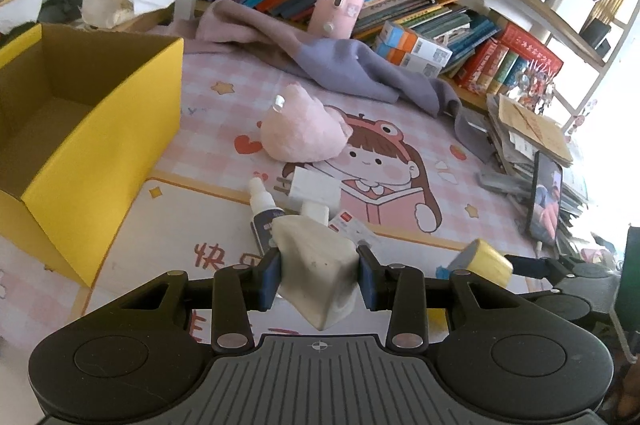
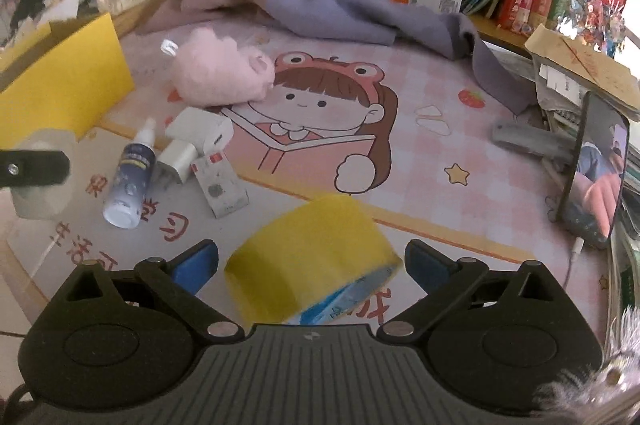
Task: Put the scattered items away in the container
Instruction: 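Lift the soap bar with the left tool while the right tool grasps the tape roll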
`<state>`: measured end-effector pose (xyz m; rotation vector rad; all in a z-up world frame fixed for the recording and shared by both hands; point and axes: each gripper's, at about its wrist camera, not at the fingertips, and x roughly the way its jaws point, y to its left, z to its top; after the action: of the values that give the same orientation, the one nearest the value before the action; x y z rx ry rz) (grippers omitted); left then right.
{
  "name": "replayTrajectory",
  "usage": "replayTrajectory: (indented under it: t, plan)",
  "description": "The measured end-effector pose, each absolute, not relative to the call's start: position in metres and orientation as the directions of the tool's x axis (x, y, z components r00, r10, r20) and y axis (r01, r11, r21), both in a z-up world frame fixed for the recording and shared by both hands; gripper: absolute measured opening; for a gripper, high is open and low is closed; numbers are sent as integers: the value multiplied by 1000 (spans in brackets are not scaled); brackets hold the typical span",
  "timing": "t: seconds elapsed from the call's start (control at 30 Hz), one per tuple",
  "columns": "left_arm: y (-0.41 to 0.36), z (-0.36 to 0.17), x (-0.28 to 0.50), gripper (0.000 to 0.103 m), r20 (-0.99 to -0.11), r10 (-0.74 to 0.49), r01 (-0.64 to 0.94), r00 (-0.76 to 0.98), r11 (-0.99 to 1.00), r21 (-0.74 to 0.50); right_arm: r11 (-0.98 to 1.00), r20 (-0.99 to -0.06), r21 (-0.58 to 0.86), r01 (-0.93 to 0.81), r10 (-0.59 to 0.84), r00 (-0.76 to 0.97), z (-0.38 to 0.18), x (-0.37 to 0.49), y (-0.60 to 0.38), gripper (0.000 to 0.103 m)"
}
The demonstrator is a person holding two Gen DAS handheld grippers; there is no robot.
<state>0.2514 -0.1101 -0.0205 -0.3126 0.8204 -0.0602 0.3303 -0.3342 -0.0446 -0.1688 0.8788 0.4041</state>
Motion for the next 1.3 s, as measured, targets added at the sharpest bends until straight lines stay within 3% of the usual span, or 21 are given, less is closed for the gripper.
replayTrajectory:
  t: [0.2, 0.4, 0.6, 0.7, 0.8, 0.93, 1.03, 1.13, 1.3]
  plan:
    - [-112, -20, 251, 38, -702, -187, -56, 688, 950, -308, 916, -764, 35, -399, 282, 581, -32, 321, -350, 100]
    - [-113, -23, 252, 38, -706, -199, -49, 679, 948, -314, 913, -796, 145, -381, 336, 503, -33, 317, -352, 90]
    - [-116, -22, 253, 38, -711, -193, -38, 676, 955, -295, 944, -763, 130, -303, 290, 577, -33, 328, -335, 85]
    - [-115, -21, 252, 38, -708, -191, -41, 680, 954, -297, 963, -787, 34, -266, 190, 587, -39, 330, -334, 69]
    - [-112, -23, 252, 38, -708, -193, -50, 680, 950, -308, 974, -788, 79, -213, 191, 585, -39, 327, -356, 69]
    - [-114, -26, 255, 38, -706, -212, -41, 675, 945, -323, 977, -772, 42, -207, 164, 614, -33, 320, -365, 55]
    - [-116, -26, 257, 38, -705, -223, -26, 673, 946, -324, 969, -773, 22, -248, 173, 610, -35, 318, -362, 50]
    - [-115, -25, 258, 38, -703, -220, -24, 676, 947, -320, 962, -779, 113, -249, 242, 579, -36, 323, -368, 43]
    - [-108, -23, 255, 38, -705, -202, -45, 680, 948, -314, 881, -748, 464, -93, 446, 492, -46, 339, -392, 35]
